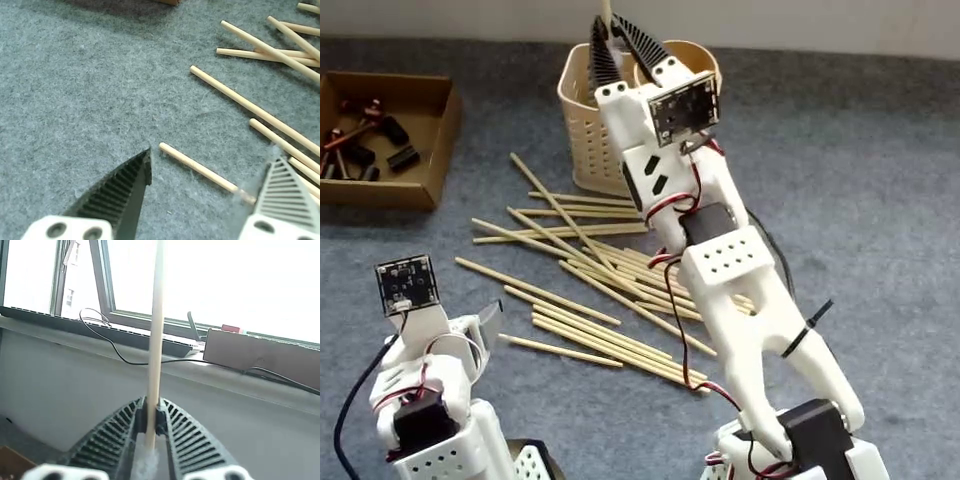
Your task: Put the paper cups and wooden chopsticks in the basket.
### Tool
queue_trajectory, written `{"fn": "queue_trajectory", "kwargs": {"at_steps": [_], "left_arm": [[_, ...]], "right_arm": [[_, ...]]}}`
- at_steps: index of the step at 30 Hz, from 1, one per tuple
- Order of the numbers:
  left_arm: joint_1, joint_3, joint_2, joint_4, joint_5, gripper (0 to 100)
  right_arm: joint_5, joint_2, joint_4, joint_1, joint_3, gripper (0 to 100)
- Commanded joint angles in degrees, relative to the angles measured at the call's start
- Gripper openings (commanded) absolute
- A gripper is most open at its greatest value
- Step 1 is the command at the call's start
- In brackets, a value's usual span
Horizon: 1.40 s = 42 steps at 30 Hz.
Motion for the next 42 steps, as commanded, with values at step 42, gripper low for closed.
{"fn": "queue_trajectory", "kwargs": {"at_steps": [42], "left_arm": [[-0.3,-0.1,-0.5,-0.2,-0.4,33]], "right_arm": [[-0.5,3.3,-1.2,0.4,9.8,0.7]]}}
